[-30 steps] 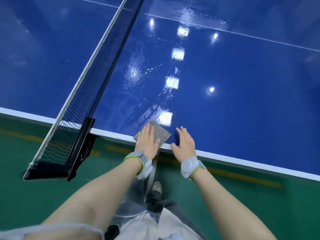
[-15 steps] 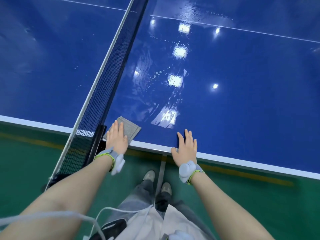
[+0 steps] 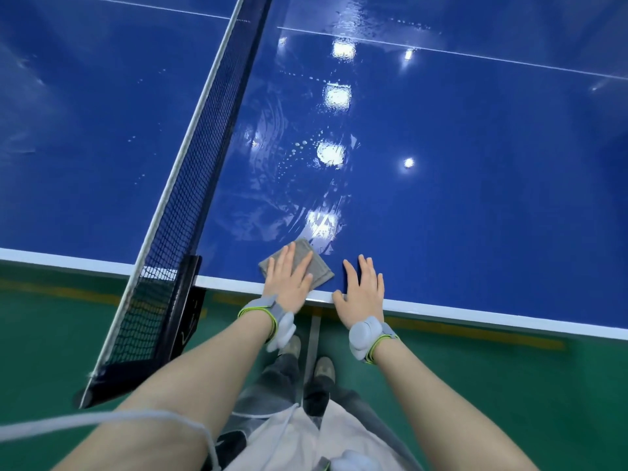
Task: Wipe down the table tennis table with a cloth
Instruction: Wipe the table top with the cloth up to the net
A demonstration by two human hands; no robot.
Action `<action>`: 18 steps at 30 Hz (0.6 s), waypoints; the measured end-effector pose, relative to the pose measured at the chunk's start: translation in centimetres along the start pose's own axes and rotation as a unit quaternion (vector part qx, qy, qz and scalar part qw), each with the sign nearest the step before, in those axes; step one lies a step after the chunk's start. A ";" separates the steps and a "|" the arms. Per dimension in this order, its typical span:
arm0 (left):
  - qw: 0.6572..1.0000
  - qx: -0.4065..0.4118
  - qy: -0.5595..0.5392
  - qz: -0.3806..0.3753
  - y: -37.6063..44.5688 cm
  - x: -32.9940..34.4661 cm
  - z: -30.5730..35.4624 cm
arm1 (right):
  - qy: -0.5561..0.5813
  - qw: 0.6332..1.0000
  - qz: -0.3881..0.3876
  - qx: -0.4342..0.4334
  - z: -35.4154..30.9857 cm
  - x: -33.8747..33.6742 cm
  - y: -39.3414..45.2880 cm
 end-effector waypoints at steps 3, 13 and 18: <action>0.996 -0.059 -0.040 0.053 0.0 -0.2 -1.8 | 0.007 1.000 0.006 0.005 -0.2 -0.1 0.1; 0.978 -0.163 -0.094 0.093 1.2 -2.8 -8.5 | 0.035 0.998 0.039 0.018 -0.8 0.0 0.6; 0.975 -0.183 -0.078 0.102 1.8 -3.0 -8.0 | 0.062 0.996 0.062 0.022 -1.1 0.0 0.9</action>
Point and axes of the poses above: each hand's wrist, its own y-axis towards the middle knuckle, its own x-axis out of the palm, z = x × y, the point moved 2 cm from there along y, towards the middle knuckle, and after that the axes turned 8 degrees about -z, right-handed, at the moved point
